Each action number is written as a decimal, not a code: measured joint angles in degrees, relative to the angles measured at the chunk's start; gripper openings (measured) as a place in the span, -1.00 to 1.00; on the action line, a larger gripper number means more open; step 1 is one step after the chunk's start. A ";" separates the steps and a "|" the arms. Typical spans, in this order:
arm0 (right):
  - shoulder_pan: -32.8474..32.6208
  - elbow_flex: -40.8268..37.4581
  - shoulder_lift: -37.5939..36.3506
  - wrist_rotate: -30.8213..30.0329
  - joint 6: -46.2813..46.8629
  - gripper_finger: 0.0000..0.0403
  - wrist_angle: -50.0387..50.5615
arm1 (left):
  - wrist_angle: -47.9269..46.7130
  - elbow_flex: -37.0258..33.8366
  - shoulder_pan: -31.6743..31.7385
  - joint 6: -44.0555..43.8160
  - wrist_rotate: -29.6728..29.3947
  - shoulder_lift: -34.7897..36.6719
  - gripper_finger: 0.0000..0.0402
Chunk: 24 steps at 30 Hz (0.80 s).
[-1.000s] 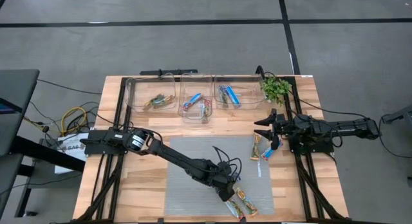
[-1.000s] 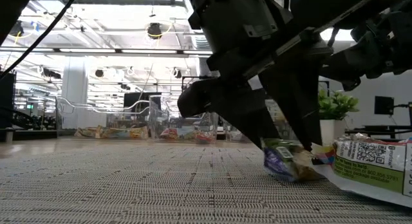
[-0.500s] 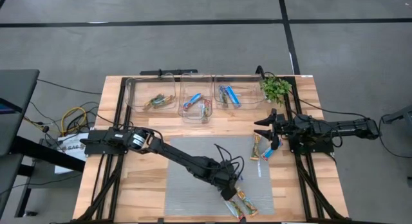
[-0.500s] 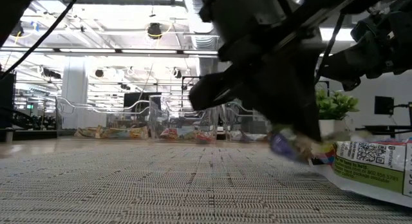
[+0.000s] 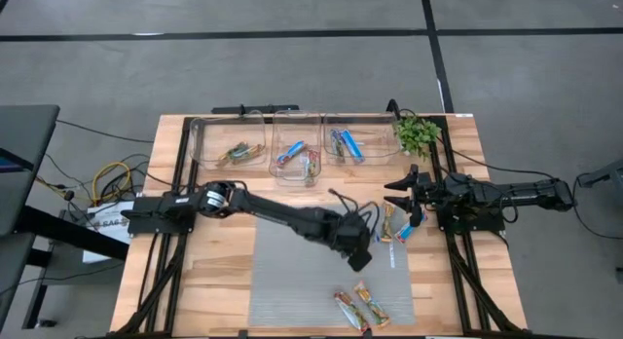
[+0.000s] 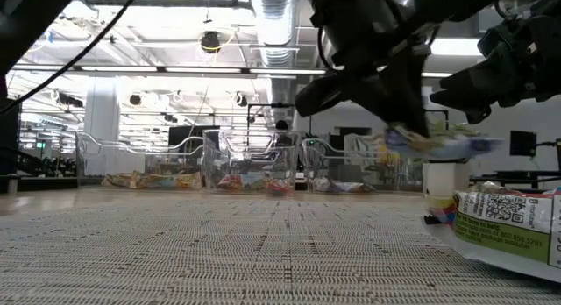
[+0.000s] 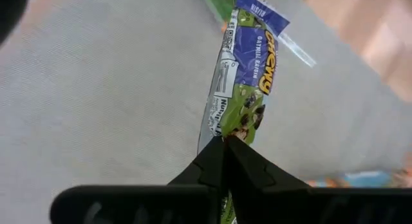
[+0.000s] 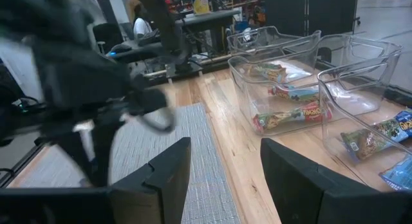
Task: Pick and place Granola Bars by type
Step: Put the blue granola bar into the right transparent bin
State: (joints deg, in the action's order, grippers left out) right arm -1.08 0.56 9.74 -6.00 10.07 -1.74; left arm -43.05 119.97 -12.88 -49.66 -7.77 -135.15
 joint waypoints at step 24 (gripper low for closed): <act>-0.02 0.00 -0.02 0.00 0.00 -0.09 0.00 | -23.91 13.85 20.33 24.17 -5.13 4.99 -0.97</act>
State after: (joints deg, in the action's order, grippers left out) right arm -1.10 0.56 9.72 -6.00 10.07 -1.74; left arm -66.96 133.82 7.45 -25.48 -12.91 -130.16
